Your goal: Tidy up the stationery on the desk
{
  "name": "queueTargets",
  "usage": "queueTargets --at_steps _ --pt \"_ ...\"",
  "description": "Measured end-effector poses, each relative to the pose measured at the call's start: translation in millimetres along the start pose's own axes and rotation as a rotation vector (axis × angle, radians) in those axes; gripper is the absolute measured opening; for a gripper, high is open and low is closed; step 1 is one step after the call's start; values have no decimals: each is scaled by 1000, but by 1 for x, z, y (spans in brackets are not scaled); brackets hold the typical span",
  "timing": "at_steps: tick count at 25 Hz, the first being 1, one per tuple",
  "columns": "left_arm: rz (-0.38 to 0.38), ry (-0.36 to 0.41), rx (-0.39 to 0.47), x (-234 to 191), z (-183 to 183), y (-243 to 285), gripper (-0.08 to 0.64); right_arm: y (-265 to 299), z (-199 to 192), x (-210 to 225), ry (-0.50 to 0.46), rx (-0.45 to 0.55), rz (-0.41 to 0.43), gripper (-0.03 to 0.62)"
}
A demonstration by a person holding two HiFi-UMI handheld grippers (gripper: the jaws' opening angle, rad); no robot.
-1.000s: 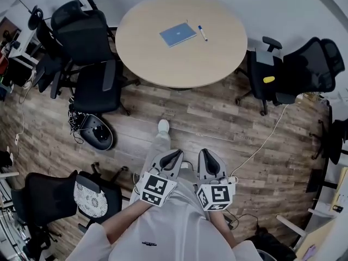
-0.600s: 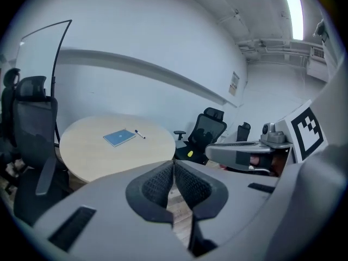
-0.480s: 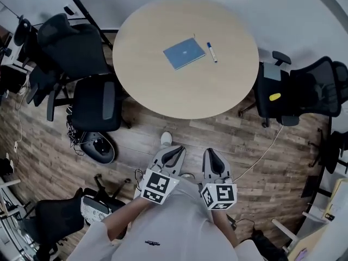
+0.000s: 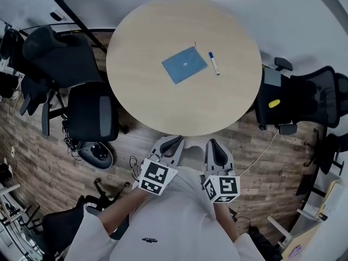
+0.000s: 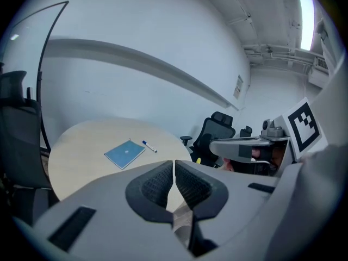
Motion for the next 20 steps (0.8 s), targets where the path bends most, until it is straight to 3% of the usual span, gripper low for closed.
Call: queueTargets --at_steps 8,13,20 --pt "92 -34 -9 -30 42 60 28 72 38 52 -30 -22 107 43" --pt "168 -111 -33 -55 57 94 29 118 63 74 -72 -57 205 43" --pt "228 -143 -59 -77 67 142 29 177 77 107 -104 -92 258 43"
Point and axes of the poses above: the fingertips, and each gripper's own axes: y forward along the fingers, x to its right, z out of its top, the point moved 2 cm from there along -y, backward along the fingers, and after that the axes turned 6 degrees about -x, right-handed, at the moved point
